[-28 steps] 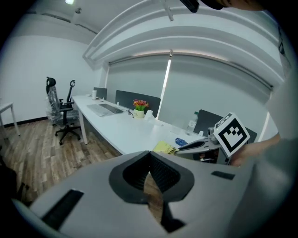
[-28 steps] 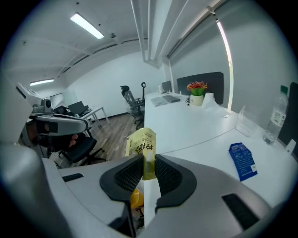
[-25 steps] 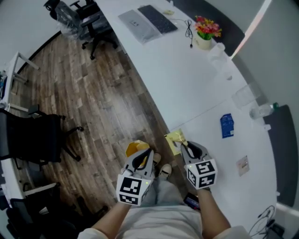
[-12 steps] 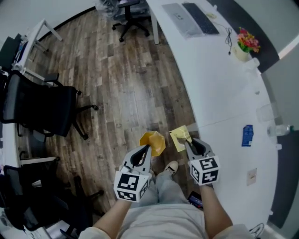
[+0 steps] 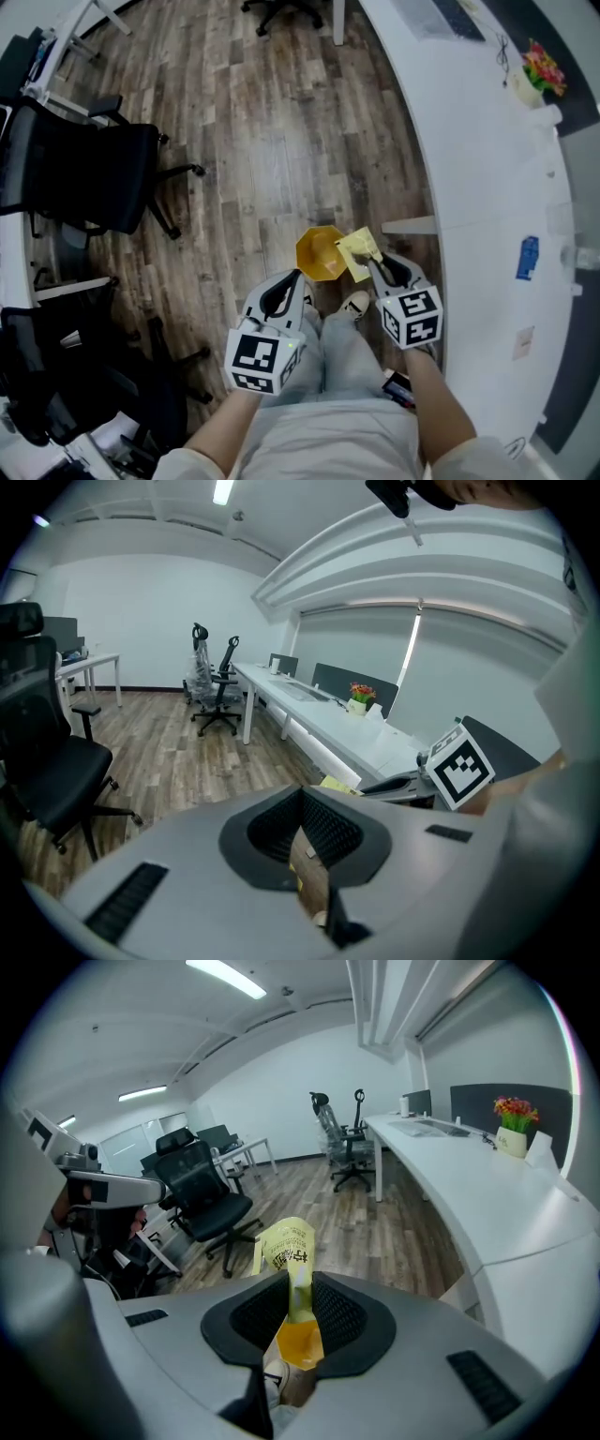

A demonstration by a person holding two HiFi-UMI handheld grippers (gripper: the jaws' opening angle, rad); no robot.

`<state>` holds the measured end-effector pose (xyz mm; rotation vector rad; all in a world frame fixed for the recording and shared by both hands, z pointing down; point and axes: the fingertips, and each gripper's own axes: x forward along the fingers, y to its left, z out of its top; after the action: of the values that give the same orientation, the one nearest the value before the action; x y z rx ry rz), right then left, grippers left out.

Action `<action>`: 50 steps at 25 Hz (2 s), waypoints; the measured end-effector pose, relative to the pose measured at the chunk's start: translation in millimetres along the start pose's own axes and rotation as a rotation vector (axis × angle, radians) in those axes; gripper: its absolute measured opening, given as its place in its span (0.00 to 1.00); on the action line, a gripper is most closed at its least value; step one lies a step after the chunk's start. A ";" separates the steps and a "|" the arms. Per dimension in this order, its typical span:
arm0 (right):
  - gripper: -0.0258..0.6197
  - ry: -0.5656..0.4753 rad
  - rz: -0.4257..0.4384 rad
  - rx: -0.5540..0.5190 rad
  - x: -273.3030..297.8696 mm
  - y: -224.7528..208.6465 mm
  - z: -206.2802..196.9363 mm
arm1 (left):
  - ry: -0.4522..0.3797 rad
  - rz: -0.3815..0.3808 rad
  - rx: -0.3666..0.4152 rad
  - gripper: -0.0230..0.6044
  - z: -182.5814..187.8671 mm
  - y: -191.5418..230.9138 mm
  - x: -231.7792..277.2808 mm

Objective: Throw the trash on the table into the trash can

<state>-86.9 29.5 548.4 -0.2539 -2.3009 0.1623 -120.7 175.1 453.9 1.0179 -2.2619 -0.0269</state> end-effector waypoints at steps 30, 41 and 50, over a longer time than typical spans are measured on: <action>0.19 0.281 -0.001 0.034 212.1 7.0 -215.7 | 0.023 0.090 -0.148 0.04 -178.5 94.6 82.0; 0.29 0.381 -0.004 0.099 259.5 -13.8 -274.4 | -0.005 0.136 -0.170 0.04 -209.9 124.0 106.1; 0.32 0.350 -0.006 0.090 242.6 -11.1 -243.0 | 0.023 0.146 -0.177 0.04 -202.0 115.6 90.4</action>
<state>-69.4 84.3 887.1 -0.2106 -1.9415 0.2011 -126.8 242.0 694.4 0.7553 -2.2616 -0.1500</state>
